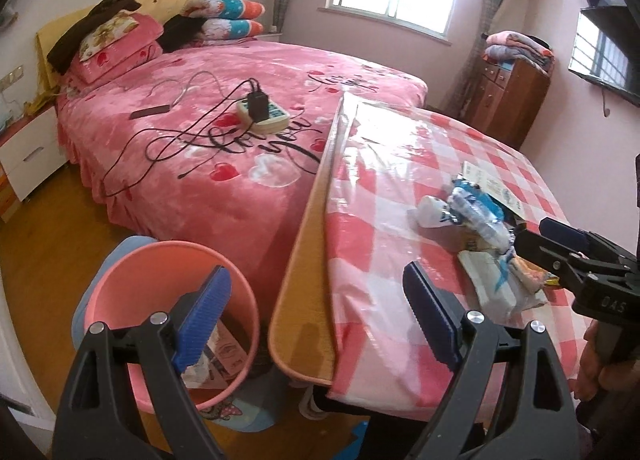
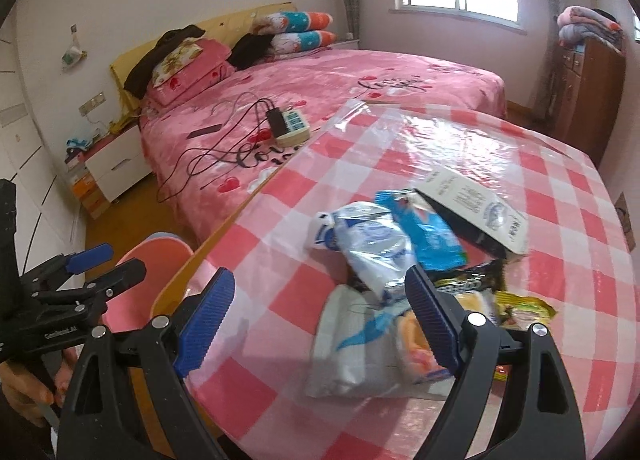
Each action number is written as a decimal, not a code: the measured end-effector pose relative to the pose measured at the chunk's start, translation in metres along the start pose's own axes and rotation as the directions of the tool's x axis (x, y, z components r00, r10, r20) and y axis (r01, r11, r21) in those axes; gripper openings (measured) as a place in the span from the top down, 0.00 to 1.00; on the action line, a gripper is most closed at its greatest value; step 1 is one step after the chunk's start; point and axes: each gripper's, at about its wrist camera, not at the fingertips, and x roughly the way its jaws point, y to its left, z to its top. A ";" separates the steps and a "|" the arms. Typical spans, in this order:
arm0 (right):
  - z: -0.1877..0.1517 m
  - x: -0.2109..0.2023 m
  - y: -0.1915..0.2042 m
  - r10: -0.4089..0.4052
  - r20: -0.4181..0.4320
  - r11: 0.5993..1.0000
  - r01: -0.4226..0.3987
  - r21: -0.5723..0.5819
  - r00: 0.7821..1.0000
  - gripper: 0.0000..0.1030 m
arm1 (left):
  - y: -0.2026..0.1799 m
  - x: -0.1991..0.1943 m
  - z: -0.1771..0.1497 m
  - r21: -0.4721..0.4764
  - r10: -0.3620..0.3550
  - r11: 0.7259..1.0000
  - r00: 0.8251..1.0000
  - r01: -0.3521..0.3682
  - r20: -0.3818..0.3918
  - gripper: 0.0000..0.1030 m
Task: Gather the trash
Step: 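Bring both tools back over the remaining pile on the table, then lower the left tool onto the white-blue plastic bag and close it, then grasp the orange bread packet with right tool while left holds the white-blue bag, then carry both held items over the pink bucket and open both tools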
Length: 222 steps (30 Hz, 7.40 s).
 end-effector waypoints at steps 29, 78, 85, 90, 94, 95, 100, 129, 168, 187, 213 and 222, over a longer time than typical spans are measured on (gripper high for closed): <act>-0.036 -0.029 -0.090 -0.122 0.037 0.983 0.116 0.142 0.992 0.16 | -0.114 0.009 -0.012 0.189 -0.133 0.971 0.988 0.146 -0.078 0.14; -0.065 -0.023 -0.116 0.049 0.030 0.993 -0.052 0.107 0.998 0.16 | -0.153 0.116 0.035 -0.078 -0.280 0.960 0.931 0.270 -0.232 0.31; -0.060 -0.026 -0.110 0.008 0.072 0.998 -0.013 0.068 0.997 0.16 | -0.143 0.134 0.040 -0.168 -0.312 0.945 0.925 0.280 -0.215 0.45; -0.051 -0.027 -0.107 0.017 0.083 0.999 -0.021 0.047 0.996 0.16 | -0.137 0.144 0.040 -0.220 -0.351 0.926 0.913 0.306 -0.208 0.62; -0.047 -0.013 -0.098 0.054 0.034 0.998 -0.054 0.015 0.998 0.16 | -0.136 0.144 0.038 -0.222 -0.365 0.920 0.912 0.323 -0.186 0.64; -0.047 -0.008 -0.096 0.053 0.019 0.999 -0.053 0.007 0.998 0.16 | -0.136 0.144 0.037 -0.223 -0.369 0.918 0.912 0.327 -0.181 0.64; -0.044 0.012 -0.089 0.064 -0.032 0.998 -0.065 -0.021 0.997 0.13 | -0.131 0.141 0.036 -0.219 -0.375 0.916 0.913 0.337 -0.164 0.65; -0.029 0.023 -0.074 -0.033 -0.051 0.997 0.029 -0.072 0.998 0.49 | -0.077 0.104 0.029 -0.285 -0.521 0.830 0.849 0.480 -0.086 0.78; -0.008 -0.006 -0.026 -0.006 0.009 0.996 0.006 -0.088 1.000 0.66 | -0.003 0.069 0.011 -0.347 -0.534 0.792 0.846 0.503 0.008 0.78; 0.035 0.035 0.104 0.389 -0.084 0.900 -0.398 -0.177 0.918 0.66 | 0.113 0.040 -0.017 -0.454 -0.324 0.834 0.944 0.312 0.054 0.78; 0.028 0.090 0.149 0.491 -0.143 0.865 -0.500 -0.032 0.859 0.15 | 0.210 0.053 -0.073 -0.535 0.039 0.842 0.996 -0.076 -0.080 0.21; 0.017 0.069 0.125 0.439 -0.072 0.896 -0.443 -0.035 0.895 0.13 | 0.199 0.047 -0.072 -0.522 0.026 0.853 1.000 -0.024 -0.005 0.20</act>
